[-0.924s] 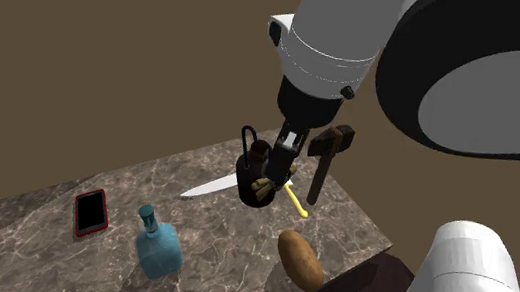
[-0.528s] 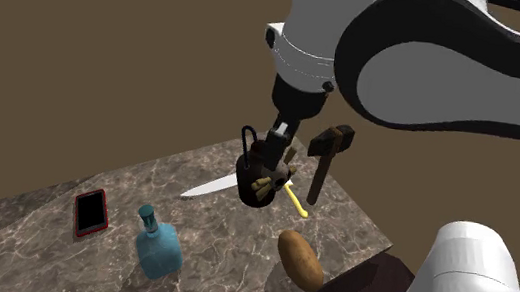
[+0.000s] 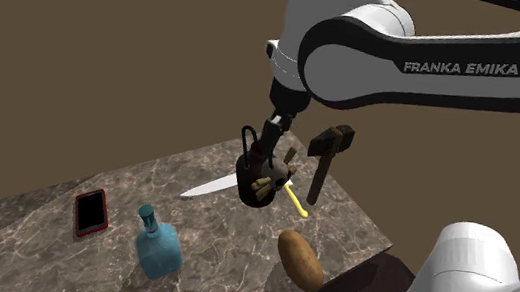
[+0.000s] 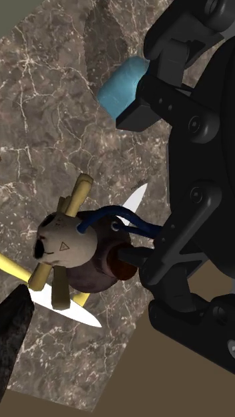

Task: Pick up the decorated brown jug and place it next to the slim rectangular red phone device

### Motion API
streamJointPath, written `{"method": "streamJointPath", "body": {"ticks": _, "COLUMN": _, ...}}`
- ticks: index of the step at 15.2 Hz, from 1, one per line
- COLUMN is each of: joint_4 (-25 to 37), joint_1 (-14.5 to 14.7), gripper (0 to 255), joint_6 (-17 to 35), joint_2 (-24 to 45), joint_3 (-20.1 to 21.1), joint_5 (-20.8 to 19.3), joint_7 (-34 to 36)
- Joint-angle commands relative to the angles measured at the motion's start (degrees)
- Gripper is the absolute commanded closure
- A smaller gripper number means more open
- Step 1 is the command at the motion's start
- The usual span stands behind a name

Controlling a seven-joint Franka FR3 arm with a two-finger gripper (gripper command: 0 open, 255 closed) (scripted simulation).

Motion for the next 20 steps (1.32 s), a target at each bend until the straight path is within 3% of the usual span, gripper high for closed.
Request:
{"method": "streamJointPath", "body": {"ticks": 1, "joint_4": 0.39, "joint_1": -0.36, "gripper": 0, "joint_6": 2.06, "joint_2": 2.55, "joint_3": -1.97, "joint_5": 0.23, "joint_7": -1.61}}
{"method": "streamJointPath", "body": {"ticks": 9, "joint_4": -3.82, "joint_1": -0.40, "gripper": 0, "joint_6": 8.34, "joint_2": 4.63, "joint_3": -2.67, "joint_5": 0.01, "joint_7": -1.67}}
{"method": "streamJointPath", "body": {"ticks": 16, "joint_4": -3.82, "joint_1": -0.40, "gripper": 0, "joint_6": 8.34, "joint_2": 4.63, "joint_3": -2.67, "joint_5": 0.01, "joint_7": -1.67}}
{"method": "streamJointPath", "body": {"ticks": 17, "joint_4": -3.82, "joint_1": -0.40, "gripper": 255, "joint_6": 8.34, "joint_2": 4.62, "joint_3": -2.67, "joint_5": 0.01, "joint_7": -1.67}}
{"method": "streamJointPath", "body": {"ticks": 20, "joint_4": -3.82, "joint_1": -0.40, "gripper": 255, "joint_6": 8.34, "joint_2": 4.62, "joint_3": -2.67, "joint_5": 0.01, "joint_7": -1.67}}
